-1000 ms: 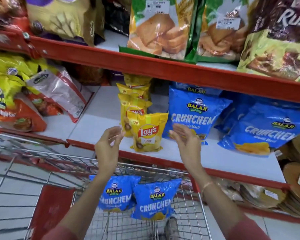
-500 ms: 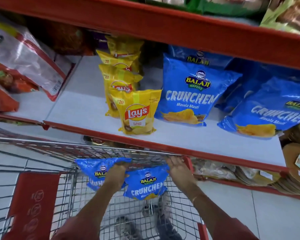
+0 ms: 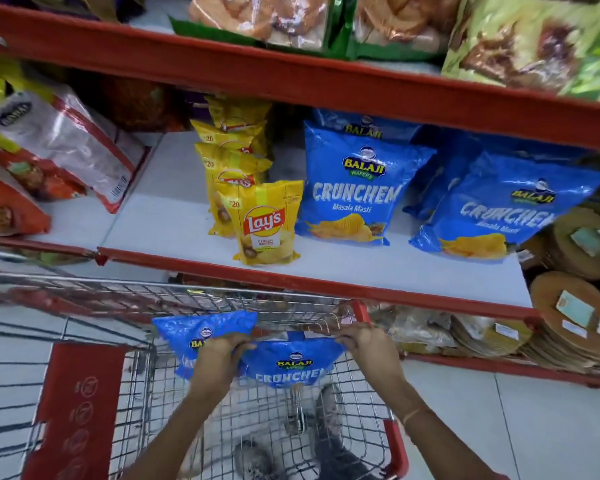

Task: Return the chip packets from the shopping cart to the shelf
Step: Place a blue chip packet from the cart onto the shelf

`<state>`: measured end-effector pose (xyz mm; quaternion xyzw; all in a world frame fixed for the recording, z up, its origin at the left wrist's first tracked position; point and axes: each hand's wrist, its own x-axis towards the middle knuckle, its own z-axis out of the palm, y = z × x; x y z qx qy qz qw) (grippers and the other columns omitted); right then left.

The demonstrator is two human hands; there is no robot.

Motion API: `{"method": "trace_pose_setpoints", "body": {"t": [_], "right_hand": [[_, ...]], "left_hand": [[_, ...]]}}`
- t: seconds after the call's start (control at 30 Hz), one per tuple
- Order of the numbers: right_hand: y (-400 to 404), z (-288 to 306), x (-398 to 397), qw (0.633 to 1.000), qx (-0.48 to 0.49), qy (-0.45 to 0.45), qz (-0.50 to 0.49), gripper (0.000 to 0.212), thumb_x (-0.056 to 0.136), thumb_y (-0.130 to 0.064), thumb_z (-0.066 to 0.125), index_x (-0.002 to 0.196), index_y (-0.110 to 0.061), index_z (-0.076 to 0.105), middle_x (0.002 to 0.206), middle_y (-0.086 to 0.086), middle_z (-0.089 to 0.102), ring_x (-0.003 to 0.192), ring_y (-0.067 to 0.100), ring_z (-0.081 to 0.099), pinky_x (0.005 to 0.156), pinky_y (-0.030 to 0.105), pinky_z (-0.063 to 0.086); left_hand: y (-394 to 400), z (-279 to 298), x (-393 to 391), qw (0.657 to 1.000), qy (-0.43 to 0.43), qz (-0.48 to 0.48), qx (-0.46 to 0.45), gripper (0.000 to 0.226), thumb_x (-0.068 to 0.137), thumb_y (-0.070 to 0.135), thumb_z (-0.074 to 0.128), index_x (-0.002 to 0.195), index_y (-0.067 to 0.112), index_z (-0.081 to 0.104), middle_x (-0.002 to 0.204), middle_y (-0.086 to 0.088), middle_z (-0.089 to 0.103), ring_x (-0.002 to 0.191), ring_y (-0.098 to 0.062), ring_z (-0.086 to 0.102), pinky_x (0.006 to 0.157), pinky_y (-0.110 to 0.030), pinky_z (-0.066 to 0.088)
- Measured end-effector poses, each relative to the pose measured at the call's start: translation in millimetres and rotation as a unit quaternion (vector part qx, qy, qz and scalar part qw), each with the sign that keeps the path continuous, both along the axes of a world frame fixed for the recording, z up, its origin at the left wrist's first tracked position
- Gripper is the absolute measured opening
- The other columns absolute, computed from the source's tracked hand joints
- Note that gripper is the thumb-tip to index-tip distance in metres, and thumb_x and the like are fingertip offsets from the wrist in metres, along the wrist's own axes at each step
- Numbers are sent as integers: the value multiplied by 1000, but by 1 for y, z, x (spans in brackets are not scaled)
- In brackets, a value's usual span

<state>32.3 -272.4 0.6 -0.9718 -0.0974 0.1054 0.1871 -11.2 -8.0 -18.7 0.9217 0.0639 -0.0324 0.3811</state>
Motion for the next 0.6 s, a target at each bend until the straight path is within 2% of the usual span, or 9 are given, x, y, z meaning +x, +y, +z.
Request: {"method": "trace_pose_setpoints", "body": {"t": [0.03, 0.13, 0.23, 0.33, 0.43, 0.5, 0.6], "right_hand": [[-2, 17, -3, 999, 28, -43, -11, 13, 82, -11, 67, 89, -19, 74, 87, 1, 76, 71, 18, 70, 66, 33, 59], [-10, 67, -9, 984, 73, -161, -33, 8, 77, -14, 66, 78, -20, 72, 74, 0, 74, 64, 19, 67, 57, 30, 55], [-20, 117, -6, 961, 123, -244, -45, 12, 76, -17, 60, 77, -17, 72, 77, 0, 74, 69, 16, 67, 67, 23, 48], [-34, 162, 6, 934, 135, -325, -58, 10, 75, -9, 66, 80, -15, 73, 80, 1, 74, 72, 13, 65, 69, 20, 45], [-54, 197, 22, 915, 121, -378, -72, 16, 73, 0, 75, 83, -13, 74, 84, 4, 75, 72, 21, 69, 68, 22, 45], [-66, 215, 35, 898, 118, -418, -73, 12, 74, -1, 74, 82, -10, 74, 83, 6, 75, 72, 23, 70, 67, 23, 46], [-83, 228, 57, 883, 106, -451, -73, 9, 74, -2, 74, 81, -8, 74, 80, 7, 75, 70, 24, 70, 67, 25, 45]], "left_hand": [[1, 15, 1, 1000, -28, 5, -5, 10, 78, 4, 71, 83, 11, 75, 85, -7, 76, 75, -13, 67, 69, -17, 48], [-2, 67, 10, 993, -116, 14, -18, 10, 76, 7, 73, 80, 16, 74, 82, 6, 75, 77, -1, 63, 69, -17, 46], [-11, 121, 25, 981, -190, 1, -44, 10, 76, 9, 71, 81, 18, 74, 81, 25, 66, 79, 15, 59, 66, -5, 44], [-25, 167, 44, 966, -254, -12, -56, 6, 77, 20, 71, 83, 21, 74, 85, 19, 70, 82, 12, 61, 69, -5, 46], [-44, 202, 64, 950, -291, -12, -108, 9, 76, 24, 67, 81, 22, 74, 80, 35, 67, 76, 12, 62, 65, -9, 49], [-58, 218, 80, 943, -314, -22, -106, 8, 78, 21, 69, 82, 18, 74, 81, 27, 69, 71, 15, 59, 60, -8, 49], [-77, 229, 107, 936, -343, -37, -66, 13, 78, 23, 67, 83, 15, 75, 84, 10, 71, 81, 8, 61, 70, -1, 42]]}}
